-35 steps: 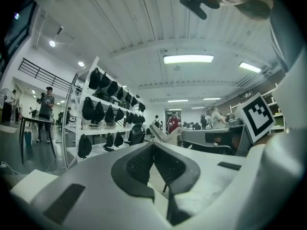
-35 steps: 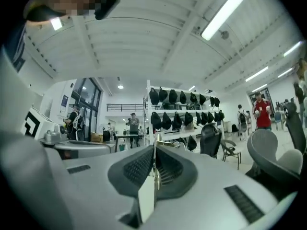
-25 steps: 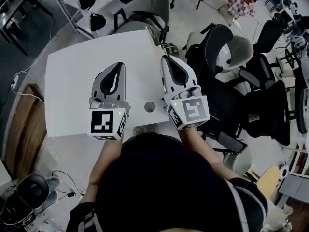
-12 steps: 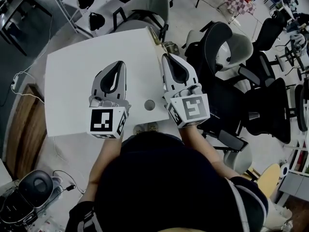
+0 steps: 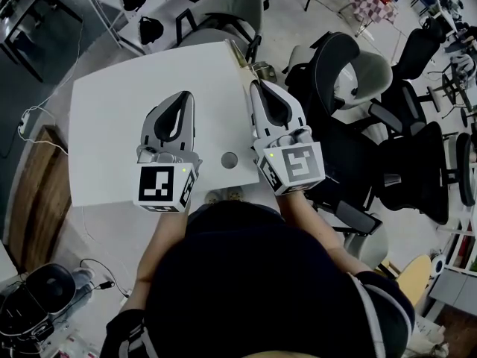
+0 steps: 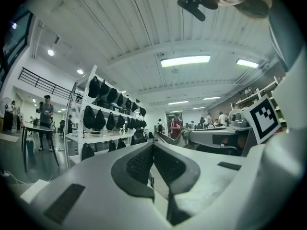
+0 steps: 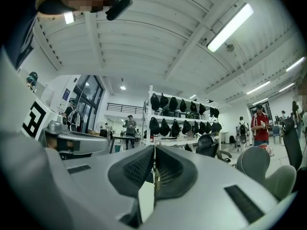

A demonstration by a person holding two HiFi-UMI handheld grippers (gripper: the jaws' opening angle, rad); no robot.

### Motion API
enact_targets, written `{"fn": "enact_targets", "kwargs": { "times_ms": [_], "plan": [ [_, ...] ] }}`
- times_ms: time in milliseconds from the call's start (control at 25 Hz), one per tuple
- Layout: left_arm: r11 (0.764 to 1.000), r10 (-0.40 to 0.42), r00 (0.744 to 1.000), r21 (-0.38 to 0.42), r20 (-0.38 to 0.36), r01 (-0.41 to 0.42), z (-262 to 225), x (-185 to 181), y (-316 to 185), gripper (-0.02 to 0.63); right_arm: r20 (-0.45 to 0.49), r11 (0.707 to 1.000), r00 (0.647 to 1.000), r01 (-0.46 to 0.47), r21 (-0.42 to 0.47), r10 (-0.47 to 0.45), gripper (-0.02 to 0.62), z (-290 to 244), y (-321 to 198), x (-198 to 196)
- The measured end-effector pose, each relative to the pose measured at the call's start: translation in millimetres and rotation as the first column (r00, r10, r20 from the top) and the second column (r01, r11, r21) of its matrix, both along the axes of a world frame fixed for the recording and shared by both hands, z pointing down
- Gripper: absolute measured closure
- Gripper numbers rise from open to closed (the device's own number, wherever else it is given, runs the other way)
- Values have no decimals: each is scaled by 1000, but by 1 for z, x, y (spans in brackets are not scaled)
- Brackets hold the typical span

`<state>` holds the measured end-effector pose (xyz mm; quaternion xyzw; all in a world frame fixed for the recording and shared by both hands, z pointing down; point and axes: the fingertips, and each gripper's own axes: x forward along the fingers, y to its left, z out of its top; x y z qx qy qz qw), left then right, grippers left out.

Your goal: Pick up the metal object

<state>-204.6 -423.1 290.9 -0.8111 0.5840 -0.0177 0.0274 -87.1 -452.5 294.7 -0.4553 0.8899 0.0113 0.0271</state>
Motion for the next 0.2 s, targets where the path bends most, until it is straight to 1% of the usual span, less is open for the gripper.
{"fn": "enact_targets", "kwargs": {
  "times_ms": [200],
  "plan": [
    [1000, -6, 1000, 2, 1, 6, -1, 9, 1, 581, -10, 1000, 1000, 8, 11, -8, 561, -3, 0, 8]
  ]
}}
